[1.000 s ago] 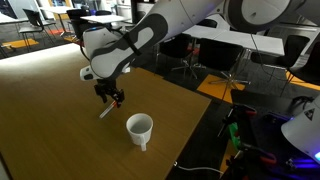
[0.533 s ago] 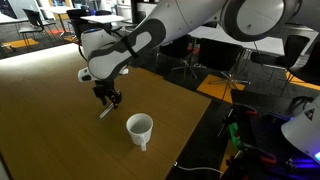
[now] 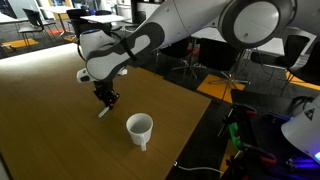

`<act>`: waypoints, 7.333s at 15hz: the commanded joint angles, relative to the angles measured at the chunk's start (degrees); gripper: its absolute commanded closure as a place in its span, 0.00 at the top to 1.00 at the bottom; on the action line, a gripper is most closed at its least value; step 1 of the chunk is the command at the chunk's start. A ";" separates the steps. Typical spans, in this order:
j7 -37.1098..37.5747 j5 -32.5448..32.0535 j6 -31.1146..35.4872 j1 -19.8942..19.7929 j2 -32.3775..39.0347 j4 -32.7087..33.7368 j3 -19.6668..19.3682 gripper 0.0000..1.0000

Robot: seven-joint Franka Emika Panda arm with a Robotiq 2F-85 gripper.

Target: Put the red pen in the white mug

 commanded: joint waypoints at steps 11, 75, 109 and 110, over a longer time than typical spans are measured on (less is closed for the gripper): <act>-0.39 4.41 0.08 -6.40 -15.83 -18.68 1.98 0.05; -64.73 32.37 -25.69 -25.84 -27.41 -45.51 22.52 0.05; -64.63 25.29 -24.16 -40.82 -33.91 -54.22 42.12 1.00; -64.63 25.28 -24.16 -40.88 -33.92 -54.35 42.12 1.00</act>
